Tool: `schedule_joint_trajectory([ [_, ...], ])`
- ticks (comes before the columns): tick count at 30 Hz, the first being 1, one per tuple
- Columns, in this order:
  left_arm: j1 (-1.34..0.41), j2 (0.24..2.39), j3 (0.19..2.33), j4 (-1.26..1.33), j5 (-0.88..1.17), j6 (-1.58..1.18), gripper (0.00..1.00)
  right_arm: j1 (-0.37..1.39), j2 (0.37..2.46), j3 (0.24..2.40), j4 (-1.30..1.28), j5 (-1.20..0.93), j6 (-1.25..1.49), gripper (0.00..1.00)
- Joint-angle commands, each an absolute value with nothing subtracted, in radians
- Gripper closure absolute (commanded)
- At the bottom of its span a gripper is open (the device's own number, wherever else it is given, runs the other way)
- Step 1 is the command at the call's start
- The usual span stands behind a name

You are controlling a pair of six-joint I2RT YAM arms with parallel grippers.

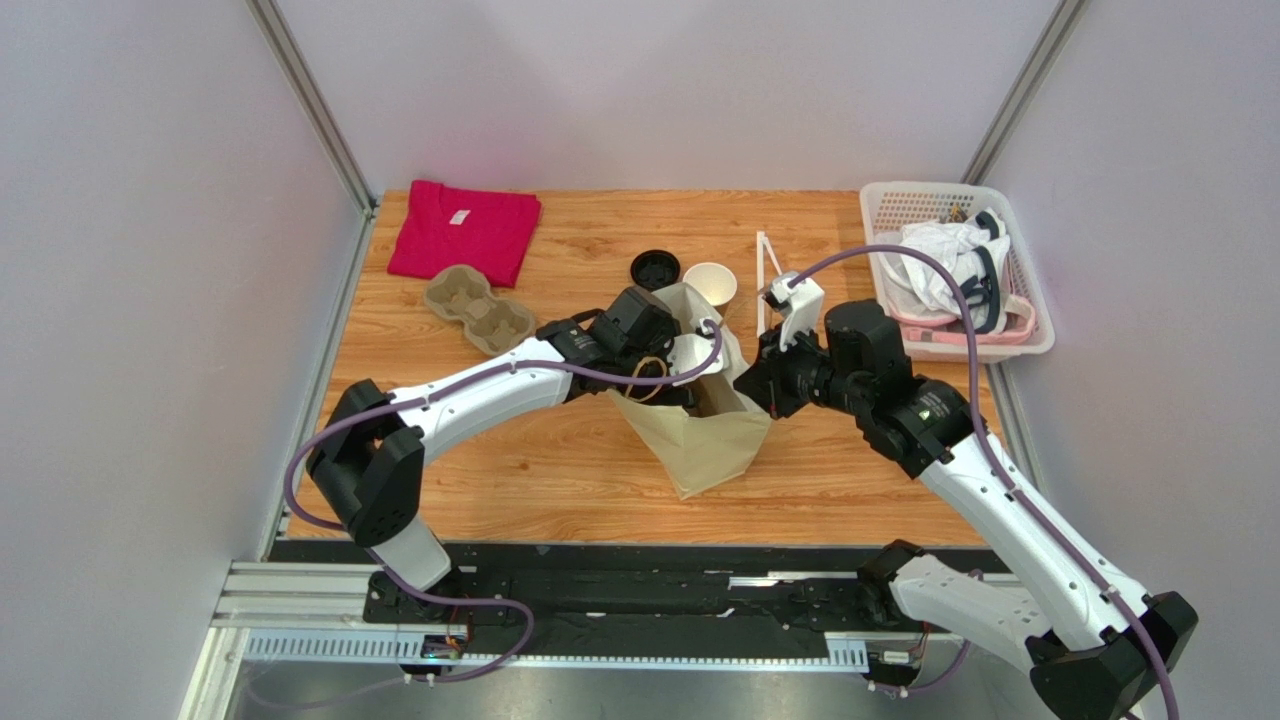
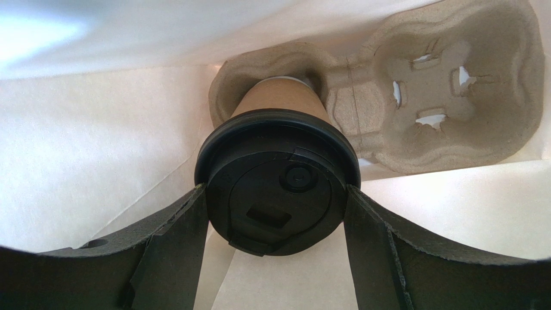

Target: Pack the takeout coffee

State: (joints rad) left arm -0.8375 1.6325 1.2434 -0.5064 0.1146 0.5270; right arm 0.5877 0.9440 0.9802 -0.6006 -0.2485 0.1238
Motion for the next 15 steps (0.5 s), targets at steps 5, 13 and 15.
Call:
schedule_joint_trajectory([
  [5, -0.845, 1.565, 1.21, -0.534, 0.164, 0.468, 0.48, 0.663, 0.916, 0.963, -0.545, -0.166, 0.035, 1.0],
  [13, -0.845, 1.542, 1.198, -0.5, 0.167, 0.483, 0.29, 0.709, 0.911, 0.966, -0.538, -0.107, -0.03, 1.0],
  [15, -0.845, 1.539, 1.195, -0.488, 0.166, 0.482, 0.28, 0.722, 0.908, 0.959, -0.534, -0.088, -0.044, 1.0],
])
